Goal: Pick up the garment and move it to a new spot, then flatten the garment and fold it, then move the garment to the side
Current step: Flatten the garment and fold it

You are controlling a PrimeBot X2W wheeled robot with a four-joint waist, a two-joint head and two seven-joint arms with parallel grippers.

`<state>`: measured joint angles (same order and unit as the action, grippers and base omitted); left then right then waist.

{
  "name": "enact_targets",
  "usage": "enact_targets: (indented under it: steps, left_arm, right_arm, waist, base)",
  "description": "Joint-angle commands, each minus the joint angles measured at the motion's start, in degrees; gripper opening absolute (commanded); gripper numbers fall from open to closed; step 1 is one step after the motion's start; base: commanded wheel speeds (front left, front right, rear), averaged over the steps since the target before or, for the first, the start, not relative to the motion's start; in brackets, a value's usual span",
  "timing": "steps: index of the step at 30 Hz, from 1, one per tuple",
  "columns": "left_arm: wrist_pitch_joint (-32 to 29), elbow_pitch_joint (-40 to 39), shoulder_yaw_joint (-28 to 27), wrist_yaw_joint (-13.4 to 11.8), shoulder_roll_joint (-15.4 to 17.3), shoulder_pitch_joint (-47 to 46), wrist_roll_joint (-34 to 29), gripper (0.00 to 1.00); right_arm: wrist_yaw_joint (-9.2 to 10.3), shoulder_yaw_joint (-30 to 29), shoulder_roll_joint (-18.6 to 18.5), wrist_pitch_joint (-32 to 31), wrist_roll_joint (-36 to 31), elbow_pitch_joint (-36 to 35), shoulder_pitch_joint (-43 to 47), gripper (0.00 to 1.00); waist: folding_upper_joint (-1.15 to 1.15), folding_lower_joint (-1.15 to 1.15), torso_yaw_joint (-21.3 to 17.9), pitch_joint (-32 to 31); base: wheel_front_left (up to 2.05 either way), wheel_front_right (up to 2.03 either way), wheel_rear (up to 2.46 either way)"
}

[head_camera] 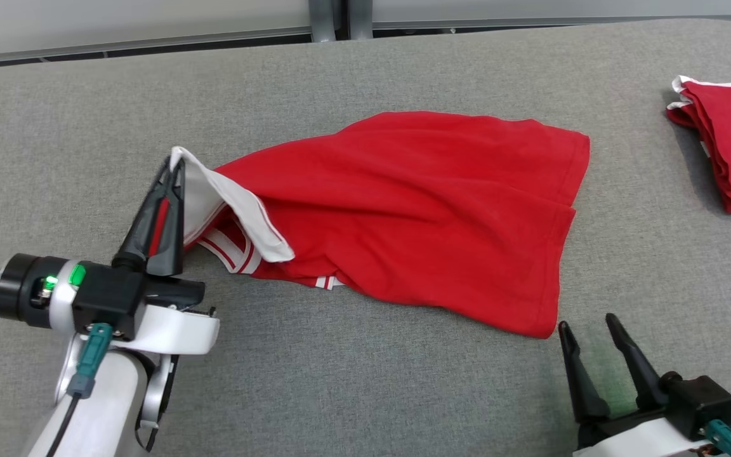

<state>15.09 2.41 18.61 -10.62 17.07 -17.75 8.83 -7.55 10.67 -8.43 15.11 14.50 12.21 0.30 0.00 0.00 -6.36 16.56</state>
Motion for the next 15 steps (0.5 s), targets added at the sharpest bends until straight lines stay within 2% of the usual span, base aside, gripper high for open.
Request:
enact_targets:
  steps: [1, 9, 10, 12, 13, 14, 15]
  left_arm:
    - [0.07, -1.02, -1.17, -0.09, -0.01, 0.59, -0.33, 0.0]
    - [0.07, -2.19, -5.5, 1.09, -0.79, 1.37, -1.44, 0.0]
    - [0.07, -2.26, -5.76, 1.26, -0.99, 1.46, -1.53, 0.0]
    - [0.07, -2.31, -6.22, 1.56, -1.47, 1.66, -1.83, 0.0]
    - [0.07, -2.31, -6.43, 1.81, -1.7, 1.79, -2.04, 0.0]
    - [0.07, -2.35, -6.66, 1.93, -1.93, 1.87, -2.27, 0.0]
    - [0.07, -2.39, -6.86, 1.98, -2.14, 1.92, -2.43, 0.0]
  right_arm:
    - [0.14, 1.21, -0.62, 0.04, 1.44, 0.97, -0.73, 1.0]
    - [0.14, 9.01, -4.46, 0.04, 3.72, 6.77, -3.28, 1.0]
    - [0.14, 9.44, -4.7, 0.04, 3.9, 7.02, -3.65, 0.98]
    - [0.14, 10.1, -5.04, 0.04, 4.28, 7.23, -4.12, 0.49]
    - [0.14, 10.38, -5.19, 0.04, 4.41, 7.3, -4.28, 0.35]
    - [0.14, 10.68, -5.3, 0.04, 4.53, 7.3, -4.48, 0.08]
    - [0.14, 10.88, -5.44, 0.04, 4.62, 7.24, -4.65, 0.0]
  waist:
    - [0.0, 0.0, 0.28, 0.13]
    - [0.0, 0.0, 1.39, 0.77]
    - [0.0, 0.0, 1.52, 0.75]
    - [0.0, 0.0, 1.77, 0.64]
    - [0.0, 0.0, 1.89, 0.59]
    - [0.0, 0.0, 2.0, 0.57]
    - [0.0, 0.0, 2.12, 0.53]
  base:
    - [0.0, 0.0, 0.0]
    - [0.0, 0.0, 0.0]
    - [0.0, 0.0, 0.0]
    - [0.0, 0.0, 0.0]
    - [0.0, 0.0, 0.0]
    - [0.0, 0.0, 0.0]
    - [0.0, 0.0, 0.0]
